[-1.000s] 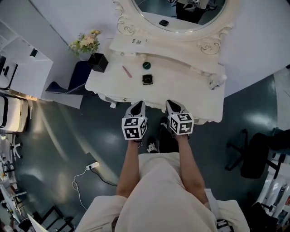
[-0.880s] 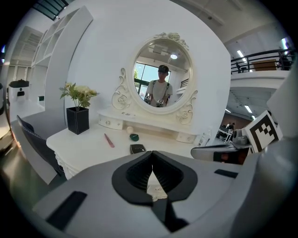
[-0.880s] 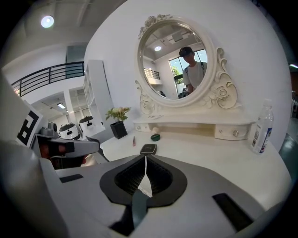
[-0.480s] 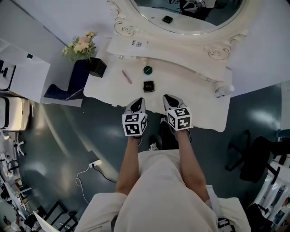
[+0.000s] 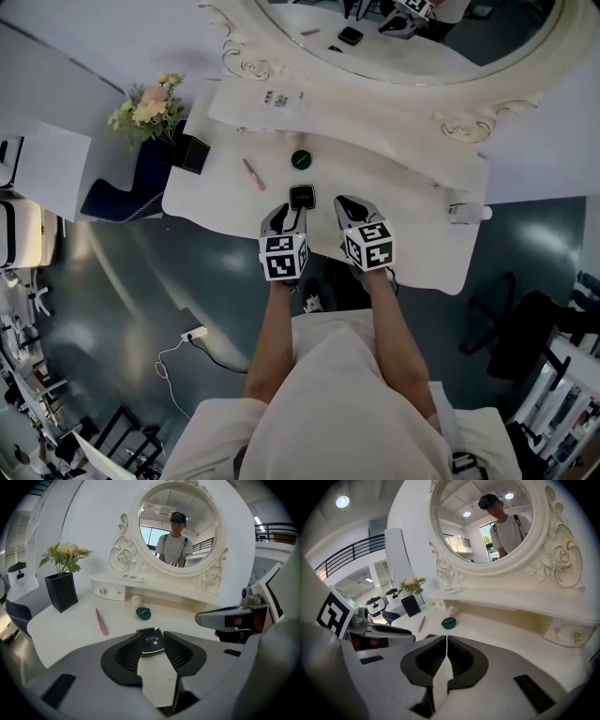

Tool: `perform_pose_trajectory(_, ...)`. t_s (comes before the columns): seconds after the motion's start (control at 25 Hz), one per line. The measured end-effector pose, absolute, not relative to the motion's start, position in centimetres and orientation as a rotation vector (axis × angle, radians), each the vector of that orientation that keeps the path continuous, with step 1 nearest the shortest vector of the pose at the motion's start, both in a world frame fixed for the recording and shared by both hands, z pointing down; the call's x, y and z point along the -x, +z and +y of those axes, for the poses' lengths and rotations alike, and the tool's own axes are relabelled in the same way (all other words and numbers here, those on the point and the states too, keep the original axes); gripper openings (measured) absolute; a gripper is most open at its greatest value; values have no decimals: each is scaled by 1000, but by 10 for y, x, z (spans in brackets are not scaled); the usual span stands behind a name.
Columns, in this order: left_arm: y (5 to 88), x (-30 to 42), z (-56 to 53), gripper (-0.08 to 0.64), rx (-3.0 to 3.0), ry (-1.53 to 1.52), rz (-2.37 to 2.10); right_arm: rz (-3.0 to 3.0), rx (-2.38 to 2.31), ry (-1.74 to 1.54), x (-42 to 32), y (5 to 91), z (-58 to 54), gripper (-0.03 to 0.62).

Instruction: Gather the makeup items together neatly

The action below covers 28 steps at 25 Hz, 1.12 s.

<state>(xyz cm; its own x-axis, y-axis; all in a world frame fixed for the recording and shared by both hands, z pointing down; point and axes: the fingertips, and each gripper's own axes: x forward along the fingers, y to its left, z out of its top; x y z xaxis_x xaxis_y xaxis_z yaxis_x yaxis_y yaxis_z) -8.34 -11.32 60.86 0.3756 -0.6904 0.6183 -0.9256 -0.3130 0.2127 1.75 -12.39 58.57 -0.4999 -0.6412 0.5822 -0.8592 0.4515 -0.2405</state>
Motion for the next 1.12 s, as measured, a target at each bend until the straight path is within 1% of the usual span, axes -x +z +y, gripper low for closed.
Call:
perform_pose_trajectory(0.28,638,70,-133,290,-2033,624,-1405,-2268,-1222,746,-31,605,-132,44)
perform_pose_trajectory(0.48,659,60,-141,351,-1980,674,-1423,-2253,-1204,755,-36,613,-136,44)
perform_pose_trajectory(0.72,679,56,-141,354,-1948,801,-1431,-2246,-1190,759,-41,618,-140,44)
perform_pose_trajectory(0.8,679,57,-142,344,-1965,804,-1424,-2237,-1184,769,-42,621,-141,44)
perform_pose_trajectory(1.12,674,69,-142,341,-2091,821,-1347,-2245,-1164,780,-39,622,-143,44)
